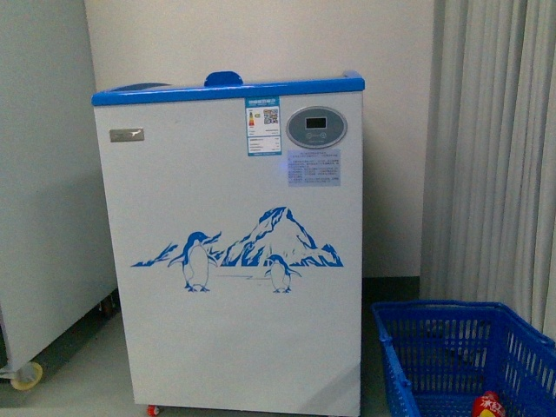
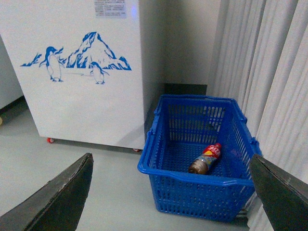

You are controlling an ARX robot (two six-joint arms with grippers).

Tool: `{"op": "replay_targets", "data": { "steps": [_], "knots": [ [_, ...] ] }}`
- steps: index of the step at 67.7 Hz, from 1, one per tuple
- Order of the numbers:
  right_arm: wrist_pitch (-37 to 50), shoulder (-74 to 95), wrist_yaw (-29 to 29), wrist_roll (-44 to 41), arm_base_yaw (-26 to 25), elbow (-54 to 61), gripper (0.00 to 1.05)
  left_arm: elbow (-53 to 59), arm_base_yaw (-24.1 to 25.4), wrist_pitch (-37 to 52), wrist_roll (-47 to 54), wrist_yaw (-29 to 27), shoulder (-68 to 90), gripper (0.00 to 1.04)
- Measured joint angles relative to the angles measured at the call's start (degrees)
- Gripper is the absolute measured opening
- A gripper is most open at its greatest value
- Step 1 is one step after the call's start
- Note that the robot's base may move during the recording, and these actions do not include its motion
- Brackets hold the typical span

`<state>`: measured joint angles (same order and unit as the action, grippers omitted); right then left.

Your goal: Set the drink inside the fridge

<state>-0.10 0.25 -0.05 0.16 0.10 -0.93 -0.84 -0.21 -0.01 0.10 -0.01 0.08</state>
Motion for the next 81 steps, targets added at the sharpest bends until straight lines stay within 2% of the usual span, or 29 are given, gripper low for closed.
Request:
{"op": "replay_targets", "data": {
  "steps": [81],
  "knots": [
    [0.0, 0.0, 0.0, 0.0, 0.0, 0.0, 0.97, 0.0, 0.0, 0.0, 0.0, 0.0, 0.0, 0.97]
  ]
}}
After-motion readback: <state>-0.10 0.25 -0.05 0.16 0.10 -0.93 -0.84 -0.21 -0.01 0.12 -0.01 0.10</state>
